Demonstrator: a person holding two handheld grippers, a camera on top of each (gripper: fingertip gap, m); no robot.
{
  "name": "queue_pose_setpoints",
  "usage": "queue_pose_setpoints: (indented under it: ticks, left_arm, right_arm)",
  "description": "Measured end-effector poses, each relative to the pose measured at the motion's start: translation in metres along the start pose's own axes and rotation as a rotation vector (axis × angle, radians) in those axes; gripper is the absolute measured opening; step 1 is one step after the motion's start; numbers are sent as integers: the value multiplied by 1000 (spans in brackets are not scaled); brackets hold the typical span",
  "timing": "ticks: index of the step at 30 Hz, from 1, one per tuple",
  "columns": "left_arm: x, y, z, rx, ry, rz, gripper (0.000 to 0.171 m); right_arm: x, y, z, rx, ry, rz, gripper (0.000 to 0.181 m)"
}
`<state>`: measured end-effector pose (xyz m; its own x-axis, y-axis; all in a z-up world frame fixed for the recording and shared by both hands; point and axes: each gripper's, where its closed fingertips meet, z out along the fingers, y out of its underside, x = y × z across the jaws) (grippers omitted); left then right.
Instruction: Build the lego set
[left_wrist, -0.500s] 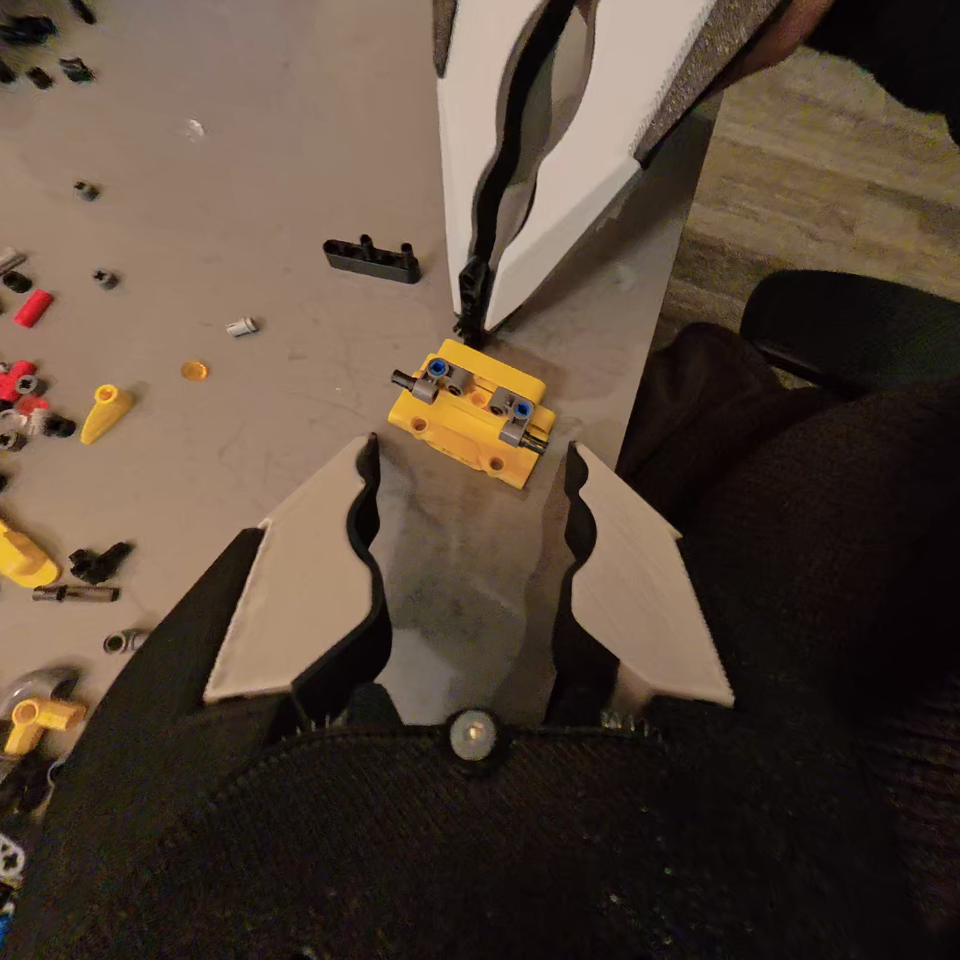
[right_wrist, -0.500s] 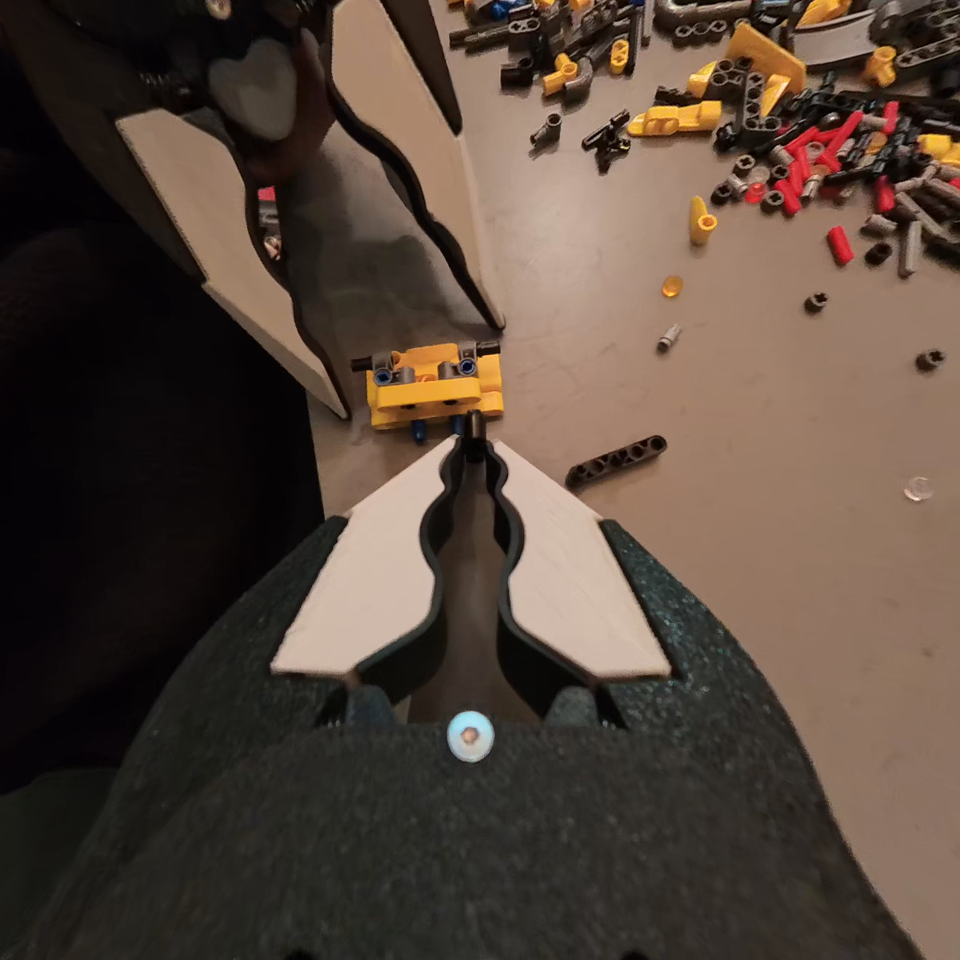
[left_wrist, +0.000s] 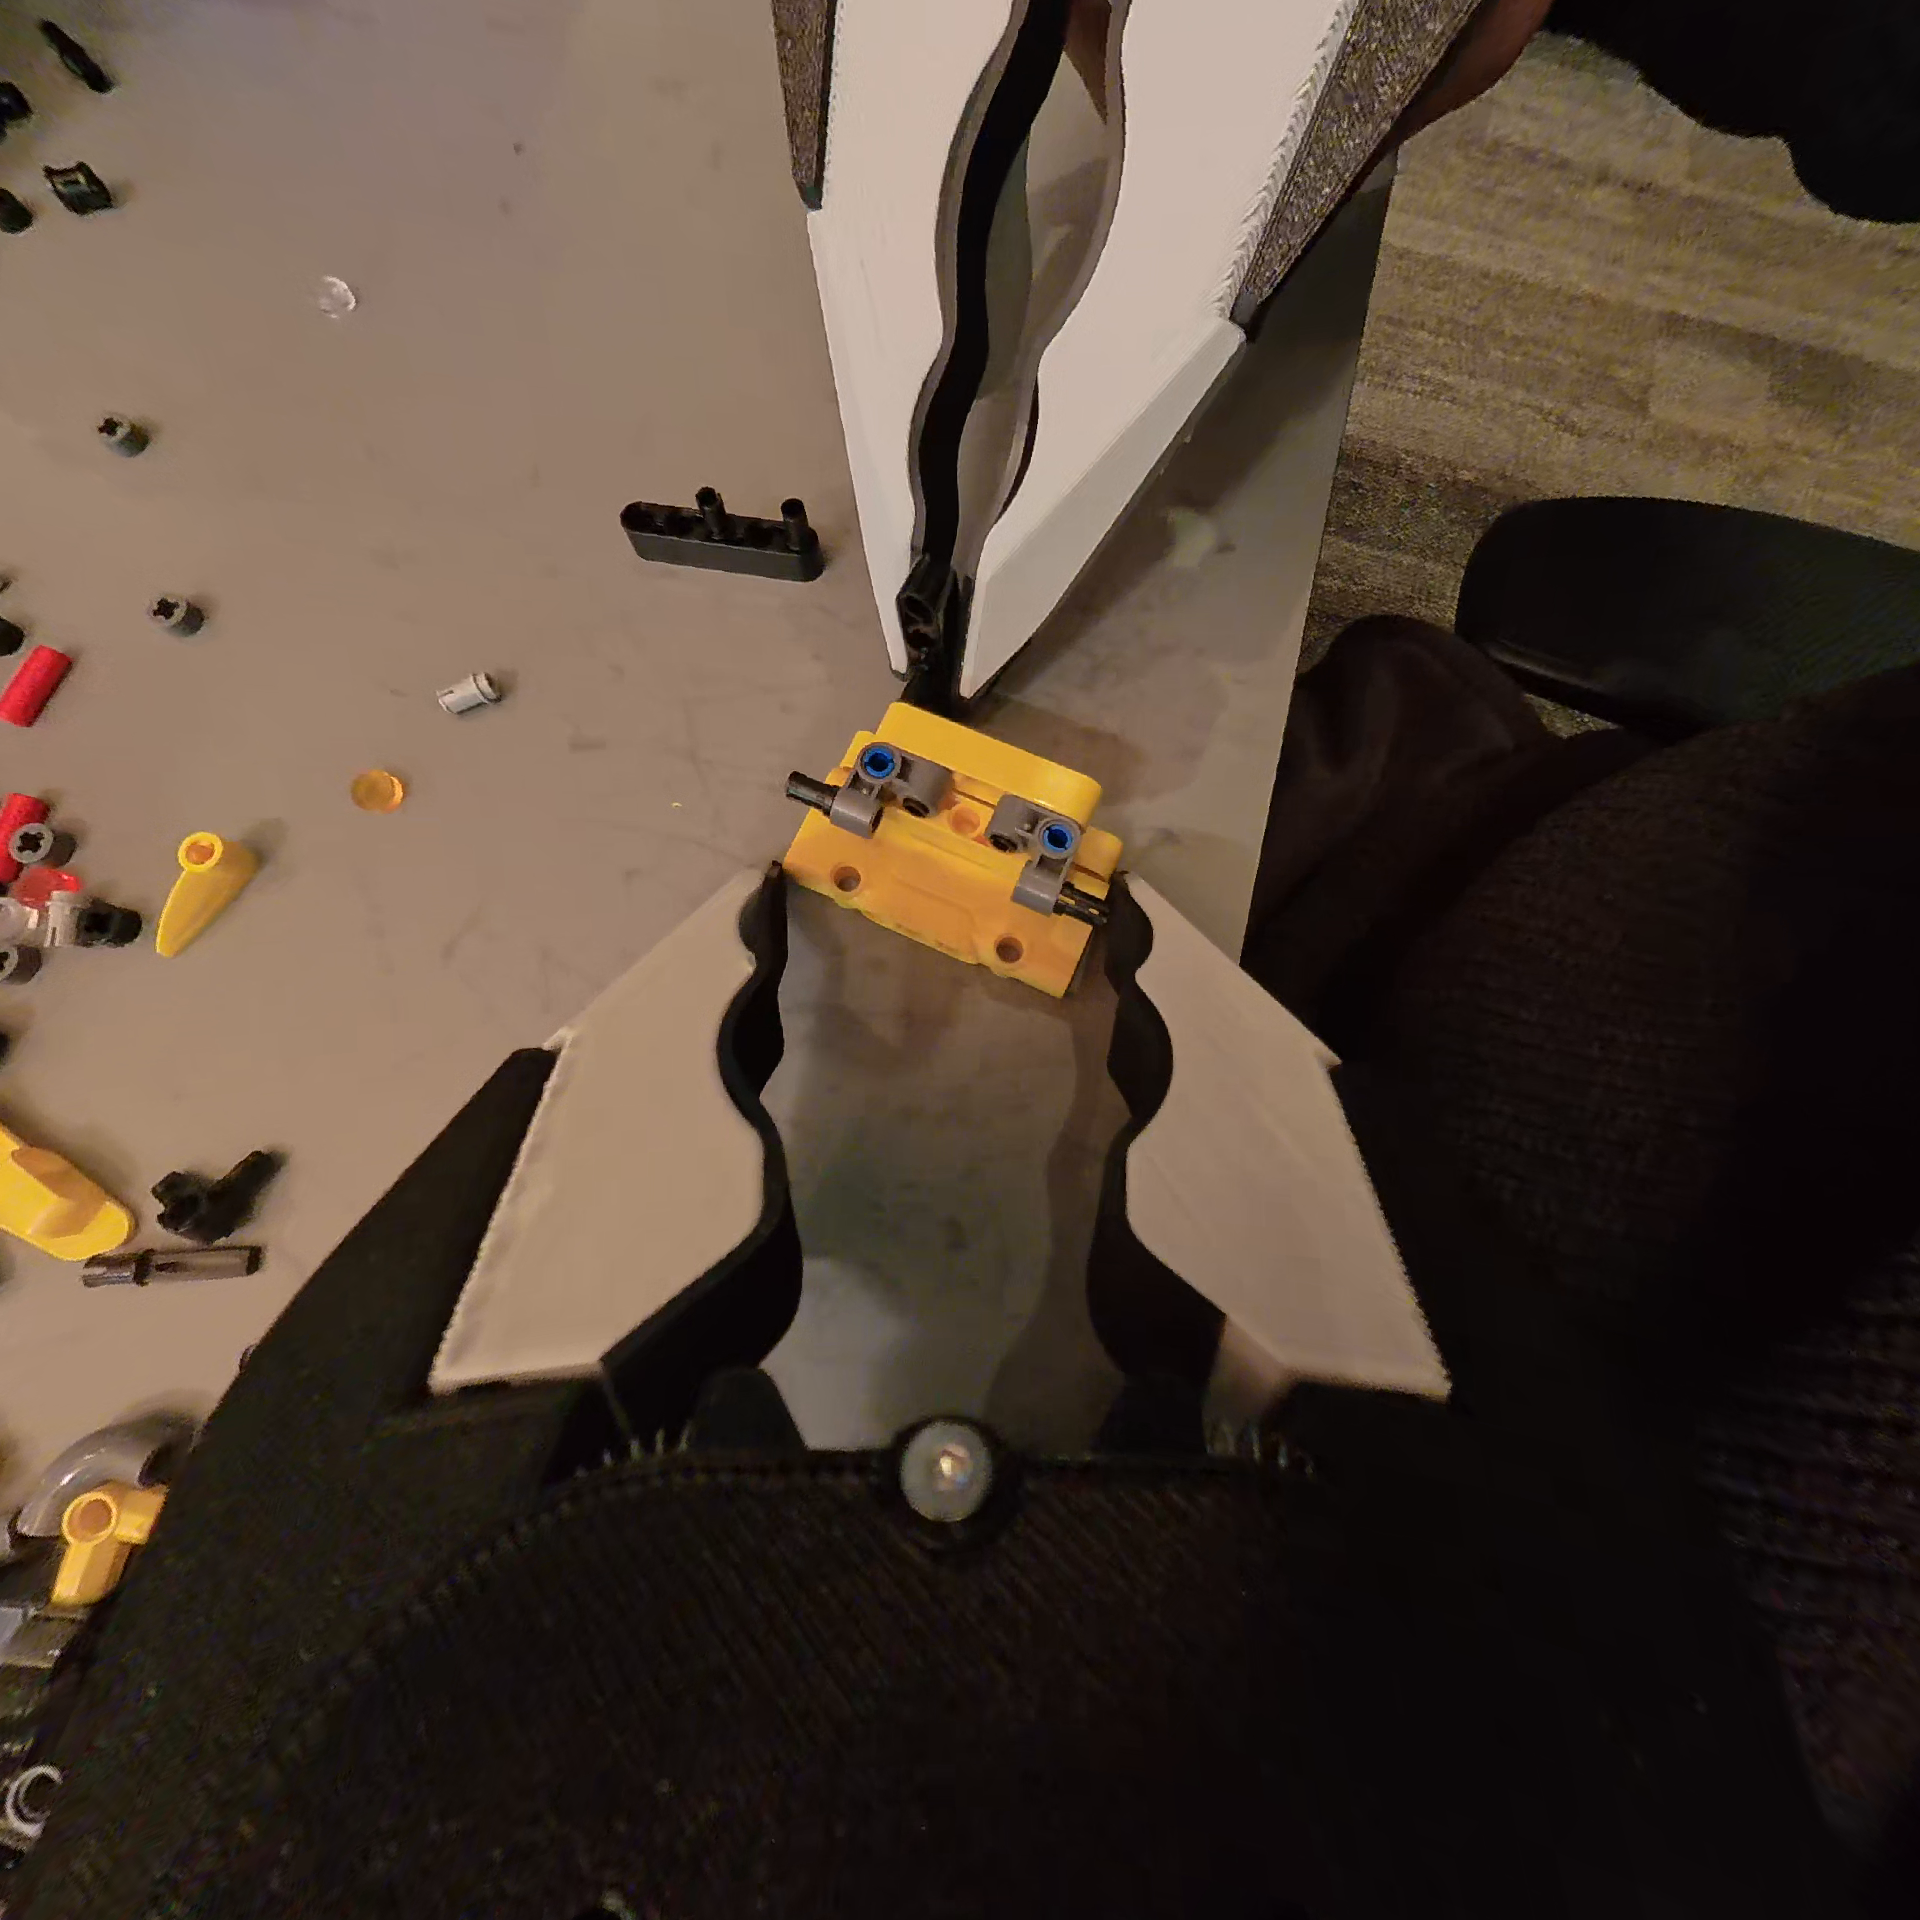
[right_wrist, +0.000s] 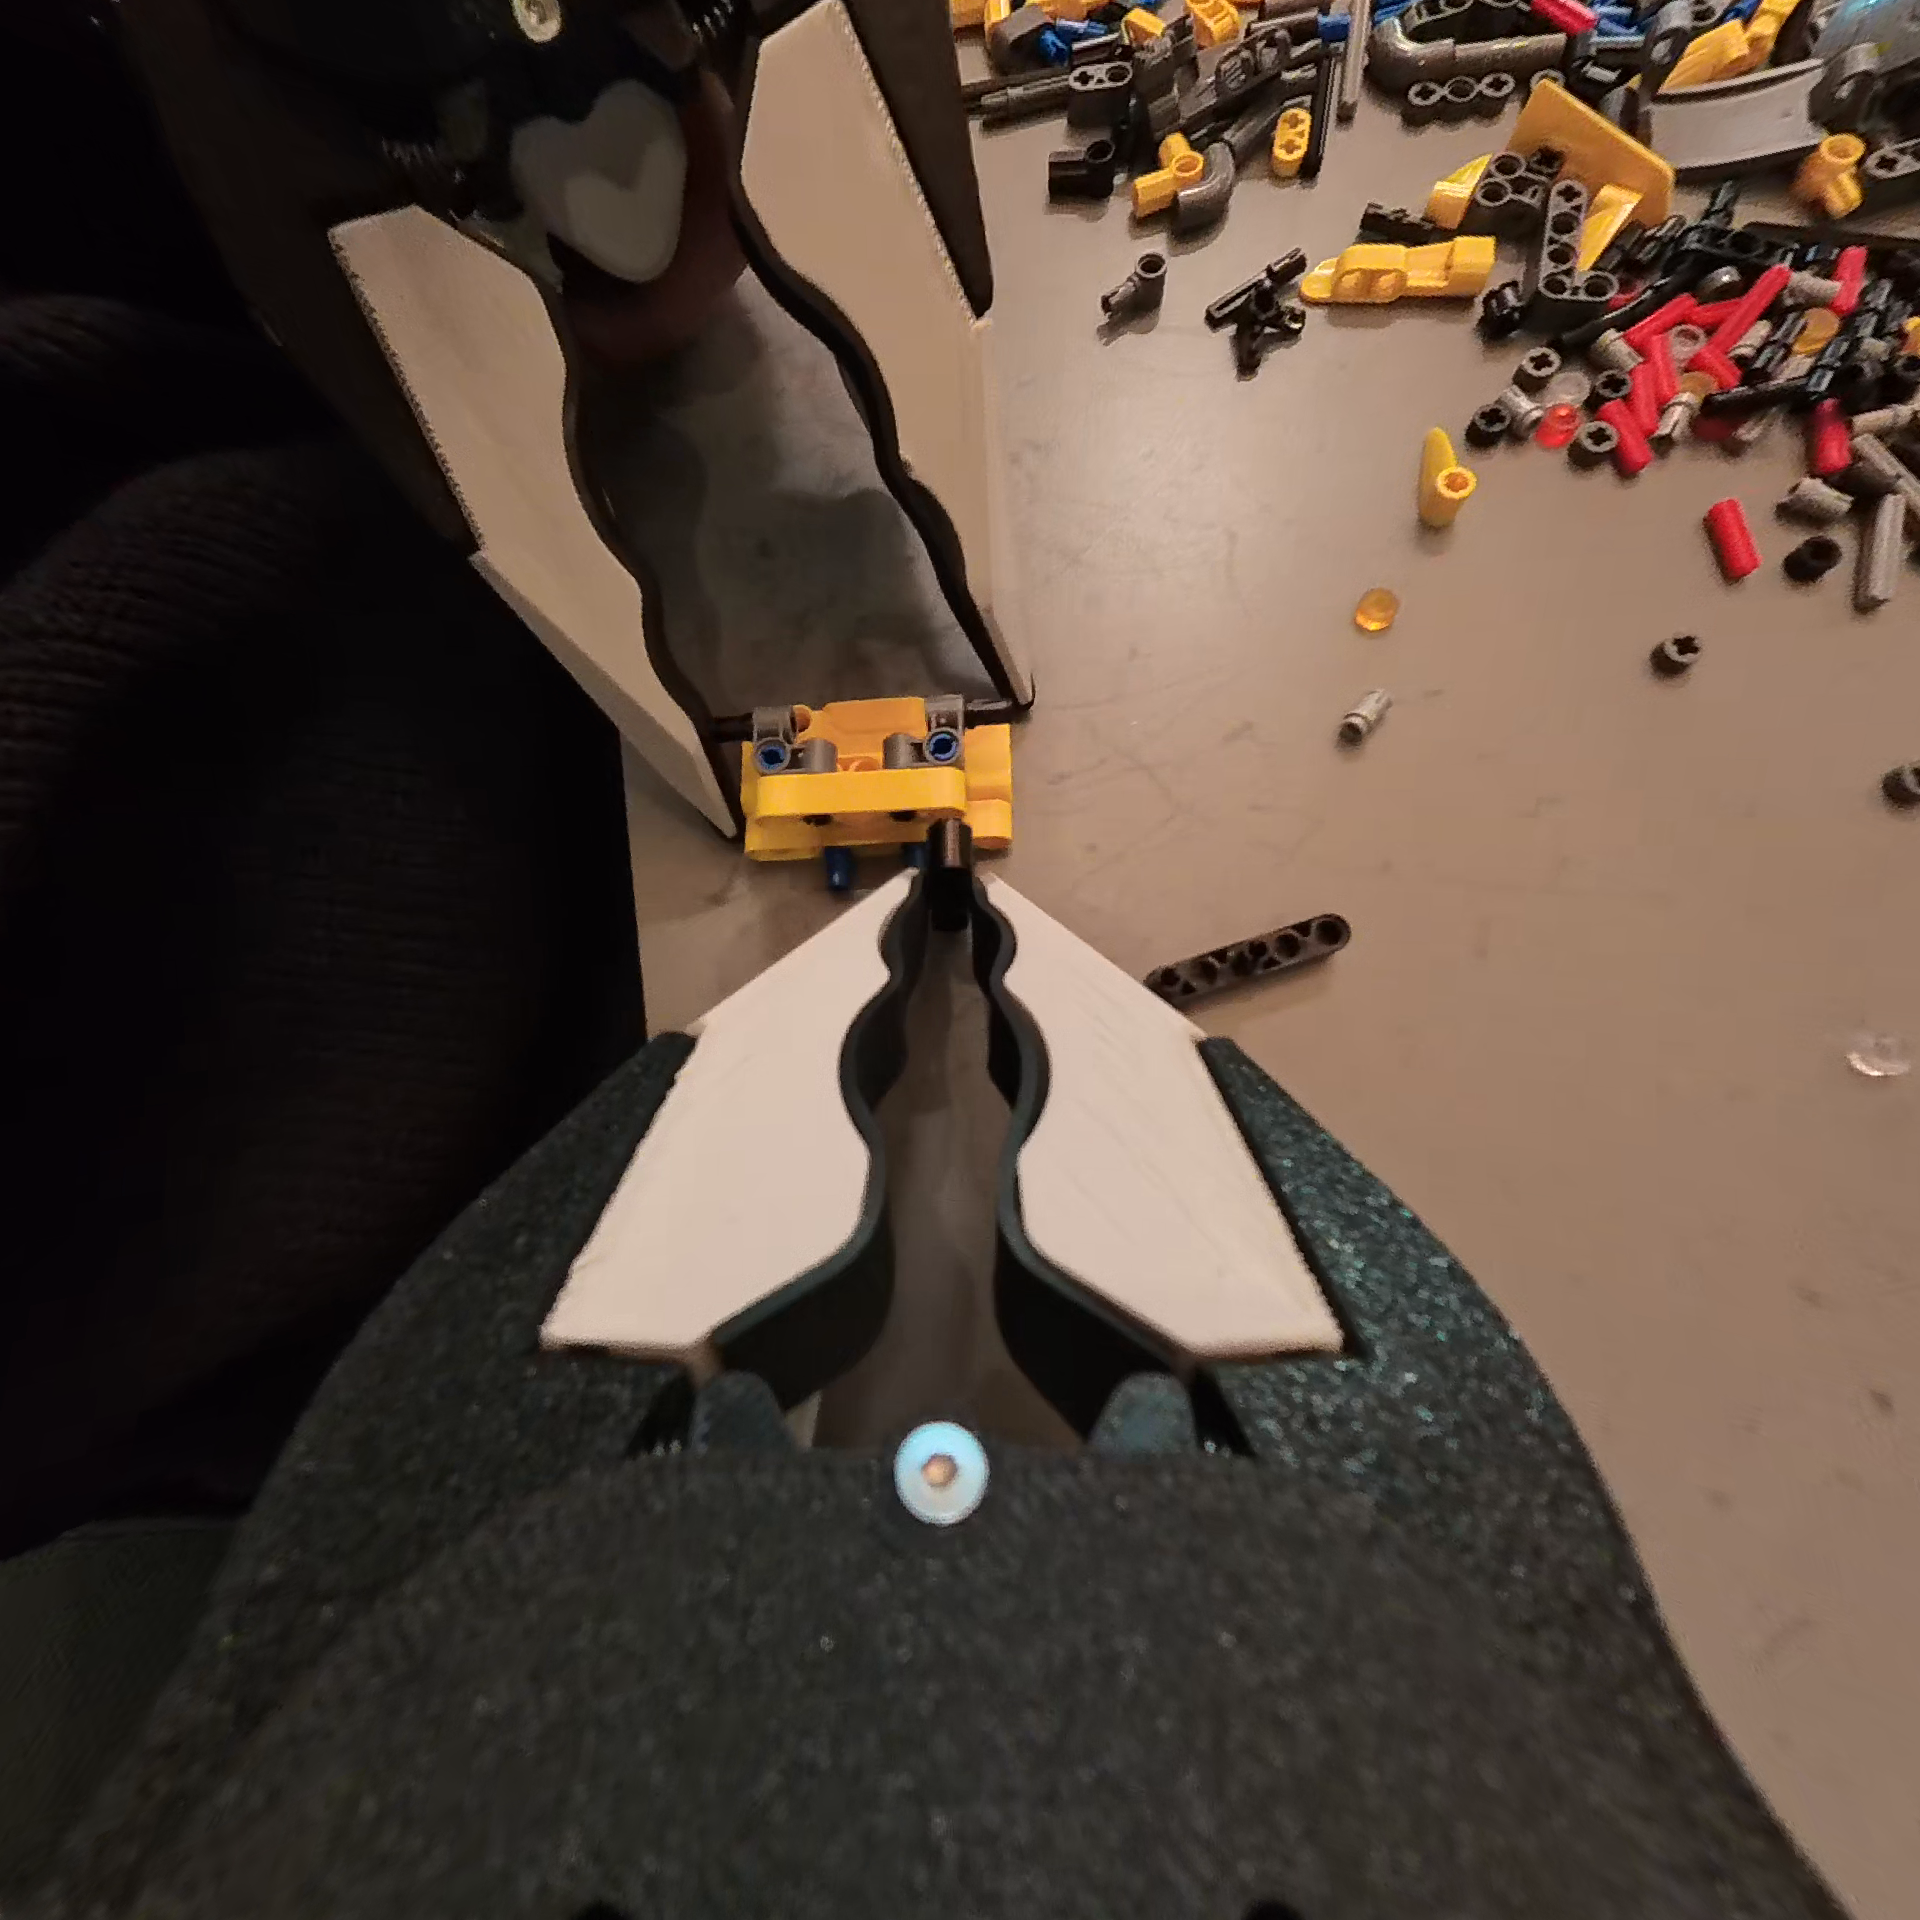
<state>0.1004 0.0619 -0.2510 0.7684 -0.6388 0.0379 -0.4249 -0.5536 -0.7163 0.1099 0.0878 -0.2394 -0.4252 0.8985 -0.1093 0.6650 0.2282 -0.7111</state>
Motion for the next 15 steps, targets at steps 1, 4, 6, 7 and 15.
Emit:
queue_pose_setpoints:
  ticks: [1, 4, 6, 7, 15]
  left_arm:
    - [0, 0, 0, 0, 0, 3, 60]
    - [0, 0, 0, 0, 1, 7, 60]
    - [0, 0, 0, -3, 2, 11, 60]
    - [0, 0, 0, -3, 2, 13, 60]
    - [0, -1, 1, 2, 5, 20, 59]
  right_arm:
    - [0, 1, 1, -3, 2, -4, 7]
    - [1, 8, 6, -38, 22, -43, 7]
    - [1, 8, 6, -34, 25, -60, 7]
    - [1, 8, 6, -34, 25, -62, 7]
    - [2, 6, 6, -18, 66, -94, 6]
